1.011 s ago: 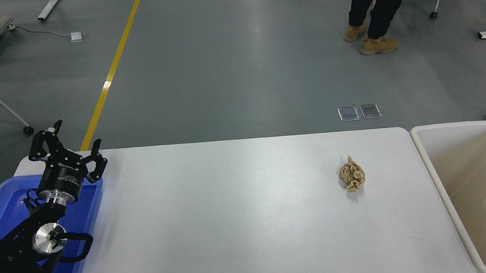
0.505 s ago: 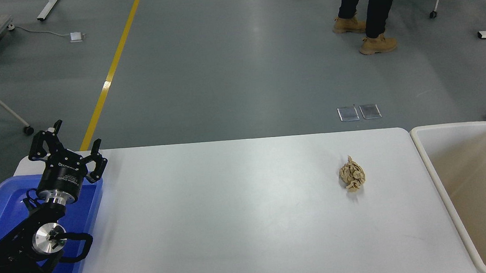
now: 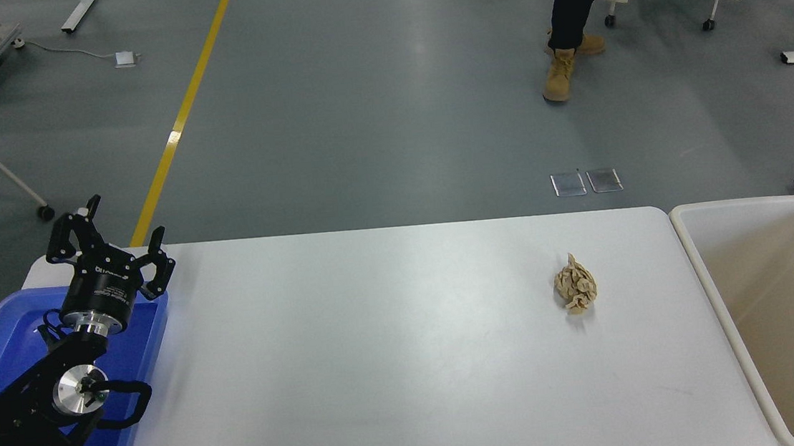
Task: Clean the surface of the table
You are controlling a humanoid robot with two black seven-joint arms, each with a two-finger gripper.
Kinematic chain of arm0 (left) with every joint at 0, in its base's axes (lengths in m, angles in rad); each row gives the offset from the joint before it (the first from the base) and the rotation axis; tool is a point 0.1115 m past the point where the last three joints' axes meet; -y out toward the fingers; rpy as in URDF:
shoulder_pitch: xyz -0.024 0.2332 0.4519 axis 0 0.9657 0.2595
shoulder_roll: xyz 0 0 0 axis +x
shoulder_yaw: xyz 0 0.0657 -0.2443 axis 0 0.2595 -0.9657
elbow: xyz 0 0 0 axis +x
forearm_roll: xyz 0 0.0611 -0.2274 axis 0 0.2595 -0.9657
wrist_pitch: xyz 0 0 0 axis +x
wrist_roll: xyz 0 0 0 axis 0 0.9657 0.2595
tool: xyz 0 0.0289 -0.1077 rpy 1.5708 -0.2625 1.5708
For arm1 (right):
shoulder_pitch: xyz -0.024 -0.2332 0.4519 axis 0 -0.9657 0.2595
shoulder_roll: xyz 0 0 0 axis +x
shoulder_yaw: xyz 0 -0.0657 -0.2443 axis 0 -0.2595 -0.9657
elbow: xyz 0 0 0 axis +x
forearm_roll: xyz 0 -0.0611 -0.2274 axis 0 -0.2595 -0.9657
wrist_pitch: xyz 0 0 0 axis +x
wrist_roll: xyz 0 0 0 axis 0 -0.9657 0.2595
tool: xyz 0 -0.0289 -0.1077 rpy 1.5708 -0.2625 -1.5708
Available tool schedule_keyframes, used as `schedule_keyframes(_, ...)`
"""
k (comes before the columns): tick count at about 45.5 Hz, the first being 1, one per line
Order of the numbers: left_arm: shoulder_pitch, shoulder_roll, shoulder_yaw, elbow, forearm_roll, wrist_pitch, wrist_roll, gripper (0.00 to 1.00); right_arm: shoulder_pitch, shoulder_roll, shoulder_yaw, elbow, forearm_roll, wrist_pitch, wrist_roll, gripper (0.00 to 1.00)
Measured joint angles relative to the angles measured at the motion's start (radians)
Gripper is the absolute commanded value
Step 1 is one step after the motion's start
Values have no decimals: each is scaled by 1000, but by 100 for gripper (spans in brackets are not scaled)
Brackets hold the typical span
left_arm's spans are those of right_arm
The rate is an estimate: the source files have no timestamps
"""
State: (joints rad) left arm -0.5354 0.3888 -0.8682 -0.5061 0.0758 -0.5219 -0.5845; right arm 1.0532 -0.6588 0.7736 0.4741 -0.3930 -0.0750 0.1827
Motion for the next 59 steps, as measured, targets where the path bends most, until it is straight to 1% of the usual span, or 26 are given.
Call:
schedule_keyframes(4, 0, 0, 0, 0, 0, 0, 0, 100, -46, 3, 123, 96, 0, 25, 1, 99)
schedule_keyframes(11, 0, -1, 0, 0, 0, 0, 0, 100, -142, 44, 309, 203, 0, 87, 4, 99)
schedule_keyframes(18, 0, -1, 0, 0, 0, 0, 0, 100, -253, 103, 443, 255, -1, 174, 20, 99)
schedule_keyframes(25, 0, -1, 0, 0, 0, 0, 0, 100, -379, 166, 505, 273, -1, 248, 62, 99)
schedule_keyframes(33, 0, -1, 0, 0, 0, 0, 0, 100, -463, 221, 502, 241, -3, 296, 108, 99)
schedule_keyframes(40, 0, -1, 0, 0, 0, -1, 0, 100, -508, 261, 470, 190, -4, 344, 155, 99)
schedule_keyframes(50, 0, -1, 0, 0, 0, -1, 0, 100, -528, 286, 437, 150, -4, 375, 186, 99)
schedule_keyframes(59, 0, -1, 0, 0, 0, -1, 0, 100, -513, 288, 424, 127, -4, 382, 197, 99)
